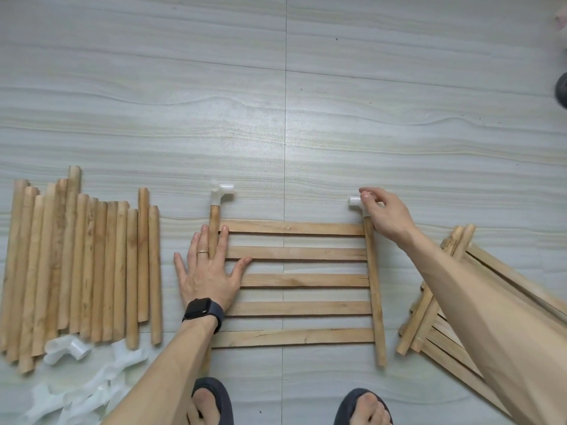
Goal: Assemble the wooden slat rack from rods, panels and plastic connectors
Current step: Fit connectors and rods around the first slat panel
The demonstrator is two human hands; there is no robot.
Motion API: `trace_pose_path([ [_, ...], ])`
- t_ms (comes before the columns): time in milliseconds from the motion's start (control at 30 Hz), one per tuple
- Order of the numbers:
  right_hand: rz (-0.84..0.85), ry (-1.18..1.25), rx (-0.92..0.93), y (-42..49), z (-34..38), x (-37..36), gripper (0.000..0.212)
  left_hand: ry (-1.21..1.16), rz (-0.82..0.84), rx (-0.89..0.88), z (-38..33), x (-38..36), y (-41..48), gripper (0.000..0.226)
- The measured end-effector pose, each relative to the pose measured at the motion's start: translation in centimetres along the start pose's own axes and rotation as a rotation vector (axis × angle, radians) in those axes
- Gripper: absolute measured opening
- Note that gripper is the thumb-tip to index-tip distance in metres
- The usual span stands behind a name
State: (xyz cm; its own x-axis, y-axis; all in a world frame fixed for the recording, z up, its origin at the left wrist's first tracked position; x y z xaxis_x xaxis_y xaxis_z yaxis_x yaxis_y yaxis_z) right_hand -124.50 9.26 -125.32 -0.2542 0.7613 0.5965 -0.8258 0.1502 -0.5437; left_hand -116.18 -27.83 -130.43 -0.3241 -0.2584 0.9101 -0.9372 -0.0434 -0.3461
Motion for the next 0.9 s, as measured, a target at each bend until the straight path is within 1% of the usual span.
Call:
trace_pose_path([
  [67,-0.074,0.019,-0.023,-0.2,-0.4,0.0,0.04,0.01,-0.008,0.004,-0.1,0.0,0.2,0.08],
  [100,-0.123,0.013,-0.052,-0.6,-0.8,0.0,0.048,0.01,-0.007,0.015,-0.3,-0.1,0.4,0.08],
  [167,-0.238,-0.066,-0.084,-2.3,-1.1,-0.8,0.058,0.017,-0.008,0.034,-1.1,0.1,1.1,0.079],
  [233,-0.315,-0.236,0.01,-4.6,-0.2,-2.5,0.061,0.03,0.011,0.045,-2.2,0.5,2.4,0.078],
  [267,-0.302,-0.312,0.084,-5.8,0.6,-3.8,0.062,0.037,0.036,0.053,-2.6,0.7,3.0,0.077],
  [300,-0.243,-0.384,0.155,-6.8,1.3,-5.4,0.064,0.044,0.069,0.062,-3.0,0.8,3.6,0.076],
  [333,-0.143,-0.471,0.206,-7.8,1.8,-7.3,0.068,0.045,0.1,0.065,-3.3,1.0,4.0,0.074],
  [400,0.097,-0.68,0.266,-9.8,2.0,-11.2,0.077,-0.026,0.139,0.027,-3.6,1.8,4.2,0.066],
  [433,0.202,-0.782,0.312,-11.0,1.8,-13.1,0.079,-0.108,0.131,-0.013,-3.5,2.5,3.9,0.062],
  [500,0.346,-0.917,0.402,-13.4,1.5,-16.6,0.08,-0.266,0.065,-0.088,-2.1,4.3,2.1,0.056],
  [567,0.408,-0.99,0.398,-14.9,1.1,-18.7,0.079,-0.288,-0.033,-0.126,0.5,6.1,-1.1,0.049],
  [667,0.409,-1.001,0.329,-15.6,1.7,-19.5,0.077,-0.174,-0.132,-0.13,6.1,7.2,-6.4,0.037],
  [767,0.454,-0.974,0.273,-15.9,2.4,-19.4,0.077,-0.011,-0.128,0.017,11.5,7.5,-10.6,0.032],
  [833,0.493,-0.958,0.225,-16.6,2.4,-19.3,0.078,0.062,-0.053,0.198,14.6,7.2,-12.6,0.041],
  [900,0.525,-0.945,0.183,-17.5,2.0,-19.6,0.078,0.064,0.075,0.357,16.8,6.4,-13.6,0.053],
])
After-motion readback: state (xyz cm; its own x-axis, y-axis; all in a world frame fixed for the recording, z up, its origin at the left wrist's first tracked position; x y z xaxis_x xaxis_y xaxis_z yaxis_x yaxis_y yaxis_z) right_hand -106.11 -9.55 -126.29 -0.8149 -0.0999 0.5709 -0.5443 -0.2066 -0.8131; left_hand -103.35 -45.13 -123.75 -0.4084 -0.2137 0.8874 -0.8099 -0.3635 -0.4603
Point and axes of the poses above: each hand's wrist, its own y-axis towards the middle knuckle, its own x-axis out of the back of the hand, z = x × y, the point moved 6 cm from there along y, towards the middle knuckle, and after that the axes turned 9 degrees about z, right-handed, at the moved point
